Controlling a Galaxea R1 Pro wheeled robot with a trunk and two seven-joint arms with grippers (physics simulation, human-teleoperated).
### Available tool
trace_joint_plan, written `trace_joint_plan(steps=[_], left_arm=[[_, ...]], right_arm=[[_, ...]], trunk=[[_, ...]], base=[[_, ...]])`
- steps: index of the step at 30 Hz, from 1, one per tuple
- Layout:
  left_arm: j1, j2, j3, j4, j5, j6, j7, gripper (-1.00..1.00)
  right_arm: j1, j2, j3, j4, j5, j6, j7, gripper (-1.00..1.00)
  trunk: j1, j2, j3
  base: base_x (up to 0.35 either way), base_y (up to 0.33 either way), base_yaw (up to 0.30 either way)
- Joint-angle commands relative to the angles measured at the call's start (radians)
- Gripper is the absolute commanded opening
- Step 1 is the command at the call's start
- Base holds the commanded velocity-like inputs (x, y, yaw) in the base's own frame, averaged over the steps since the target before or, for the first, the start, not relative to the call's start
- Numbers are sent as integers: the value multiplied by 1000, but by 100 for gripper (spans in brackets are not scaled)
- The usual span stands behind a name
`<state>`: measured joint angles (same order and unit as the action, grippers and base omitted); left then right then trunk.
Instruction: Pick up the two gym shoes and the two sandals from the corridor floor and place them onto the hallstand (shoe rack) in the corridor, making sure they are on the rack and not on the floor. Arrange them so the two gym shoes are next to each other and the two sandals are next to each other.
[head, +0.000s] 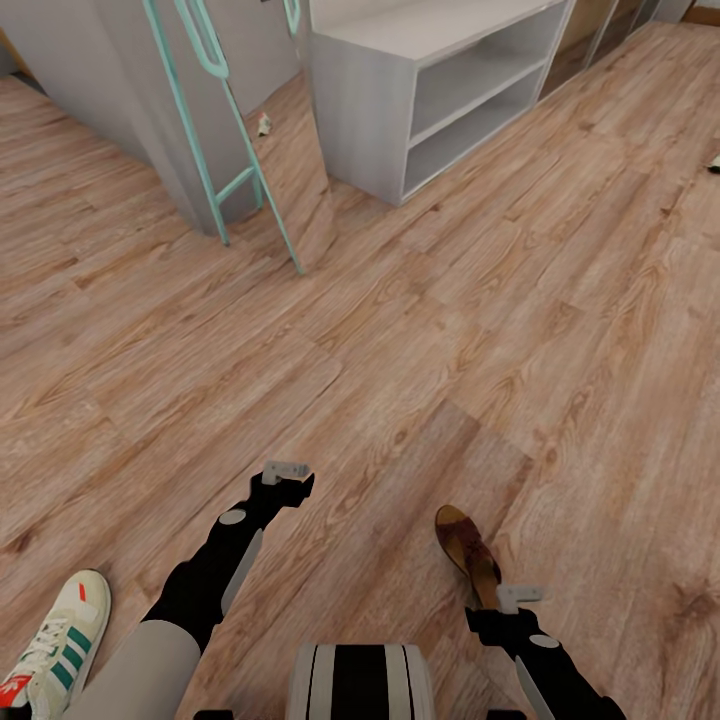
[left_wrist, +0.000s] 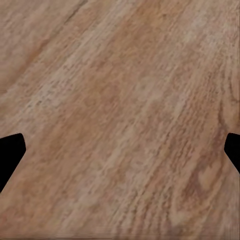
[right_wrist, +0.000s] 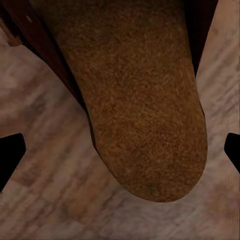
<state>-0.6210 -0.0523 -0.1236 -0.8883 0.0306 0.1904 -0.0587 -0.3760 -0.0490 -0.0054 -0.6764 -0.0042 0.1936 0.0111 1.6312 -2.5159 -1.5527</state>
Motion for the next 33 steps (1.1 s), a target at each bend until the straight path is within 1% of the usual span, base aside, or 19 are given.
trace_joint_plan(steps=[1,8,11,17,21,33], left_arm=[[0,0,1,-1,3,6,-3,100],[0,0,1,-1,3,6,-3,100],[0,0,0,-1,3,6,-3,100],[0,-1,1,-1,3,6,-3,100],[0,0,1,-1,3,6,-3,100],[0,-1,1,-1,3,6,-3,100]], right_arm=[[0,0,-1,-2,0,6,1,100],[0,0,-1,-3,0,6,1,100],[0,0,-1,-3,0,6,1,100],[0,0,-2,-3,-2,6,1,100],[0,0,-2,-3,-2,6,1,100],[0,0,-1,-3,-1,6,1,100]], trunk=[[0,0,-2],[0,0,-6],[1,-1,-18],[1,-1,-26],[1,-1,-32],[1,-1,-36]], base=[[0,0,129],[0,0,58],[0,0,6],[0,0,-7],[0,0,-91],[0,0,-24]])
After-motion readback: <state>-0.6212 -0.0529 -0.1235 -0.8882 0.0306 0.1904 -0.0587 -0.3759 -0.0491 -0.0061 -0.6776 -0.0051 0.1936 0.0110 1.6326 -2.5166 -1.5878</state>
